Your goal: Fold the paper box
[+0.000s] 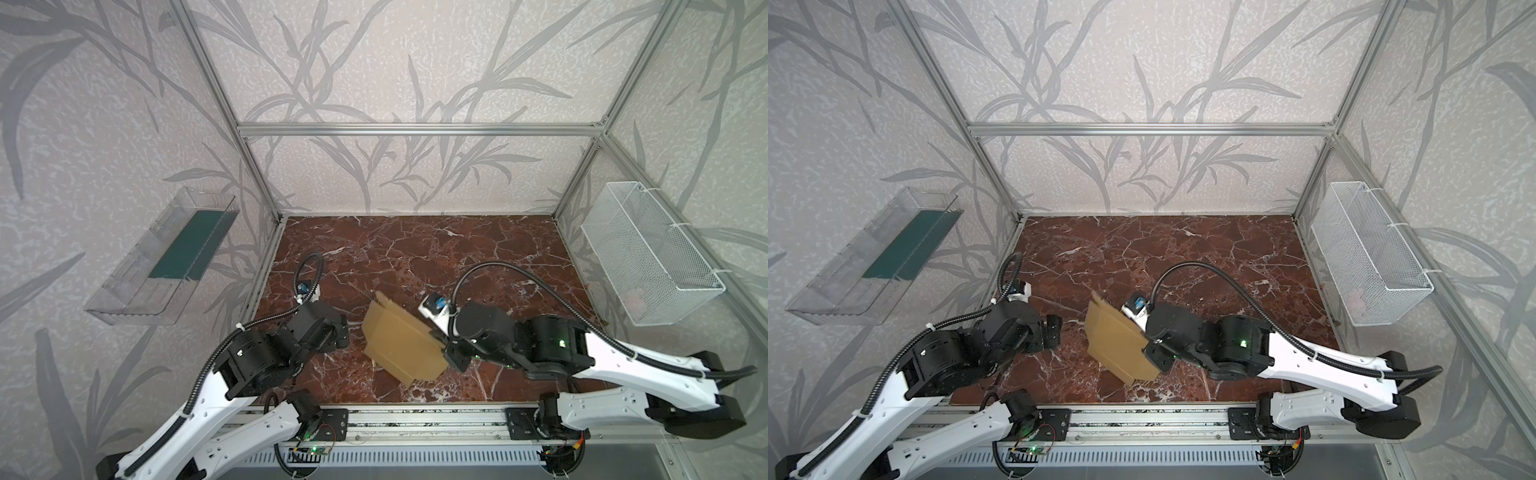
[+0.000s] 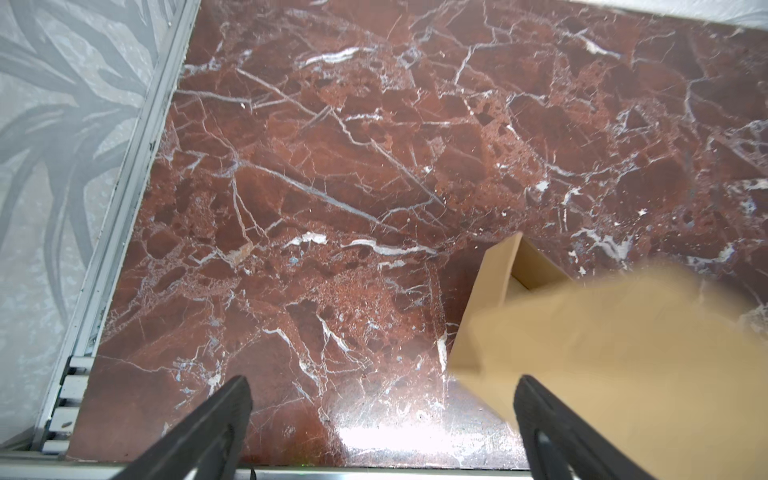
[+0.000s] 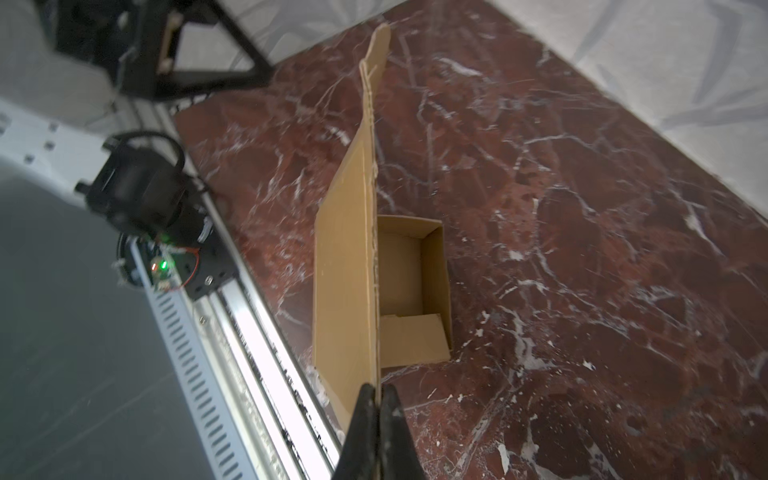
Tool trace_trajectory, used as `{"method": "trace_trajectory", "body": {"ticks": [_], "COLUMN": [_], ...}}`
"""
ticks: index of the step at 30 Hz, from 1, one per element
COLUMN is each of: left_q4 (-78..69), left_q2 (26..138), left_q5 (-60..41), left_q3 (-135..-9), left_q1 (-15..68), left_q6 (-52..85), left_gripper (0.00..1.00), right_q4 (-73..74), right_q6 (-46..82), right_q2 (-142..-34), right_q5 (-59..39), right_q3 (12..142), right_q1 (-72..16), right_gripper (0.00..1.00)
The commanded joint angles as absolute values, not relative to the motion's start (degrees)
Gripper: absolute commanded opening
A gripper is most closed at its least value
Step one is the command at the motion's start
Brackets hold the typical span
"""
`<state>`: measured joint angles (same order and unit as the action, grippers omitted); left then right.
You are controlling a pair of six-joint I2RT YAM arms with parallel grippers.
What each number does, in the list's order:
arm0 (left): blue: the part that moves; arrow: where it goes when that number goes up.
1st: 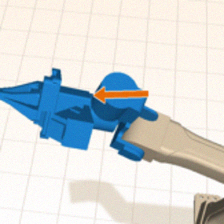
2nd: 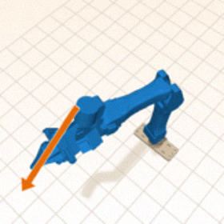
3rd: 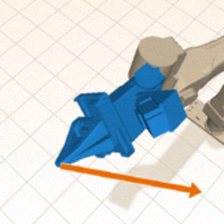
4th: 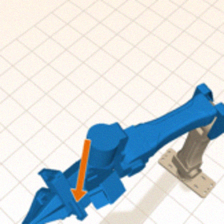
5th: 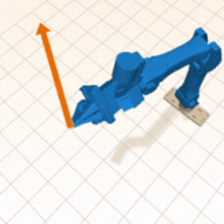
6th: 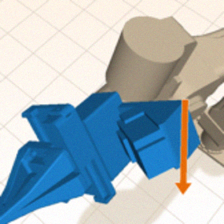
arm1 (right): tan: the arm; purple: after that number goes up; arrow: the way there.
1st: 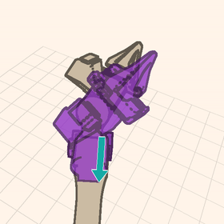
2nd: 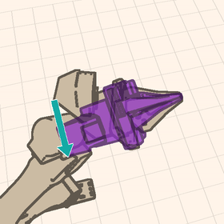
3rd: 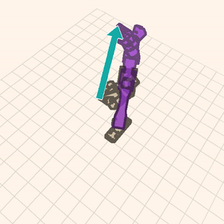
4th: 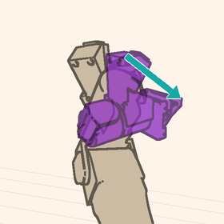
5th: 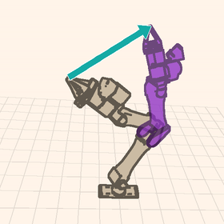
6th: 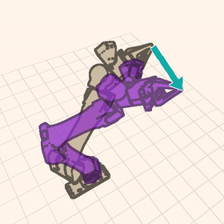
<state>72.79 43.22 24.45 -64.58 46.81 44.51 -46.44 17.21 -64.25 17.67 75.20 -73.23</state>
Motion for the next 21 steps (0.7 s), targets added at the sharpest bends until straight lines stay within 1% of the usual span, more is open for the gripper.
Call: {"method": "trace_trajectory", "body": {"ticks": [1,4,8,18,21], "left_q4": [73.8,72.1,69.6,65.6,63.9], "left_q2": [43.5,44.1,44.2,43.5,42.9], "left_q5": [26.4,24.4,21.9,16.3,13.6], "left_q3": [-66.2,-65.1,-63.4,-61.0,-58.9], "left_q1": [46.8,46.9,46.8,46.8,46.8], "left_q6": [43.2,43.1,43.3,43.2,43.5], "left_gripper": [0.99,0.99,0.99,0.99,0.99], "right_q4": [-43.1,-43.1,-46.6,-45.5,-45.3], "right_q6": [24.7,26.8,30.3,39.5,39.7], "right_q2": [-60.1,-60.1,-64.1,-70.2,-72.4], "right_q5": [28.6,33.2,36.2,40.4,42.6], "right_q3": [73.7,75.1,79.6,83.6,83.7], "right_q1": [-70.8,-69.8,-68.0,-65.6,-65.4], "right_gripper": [0.00,0.00,0.00,0.00,0.00]}}
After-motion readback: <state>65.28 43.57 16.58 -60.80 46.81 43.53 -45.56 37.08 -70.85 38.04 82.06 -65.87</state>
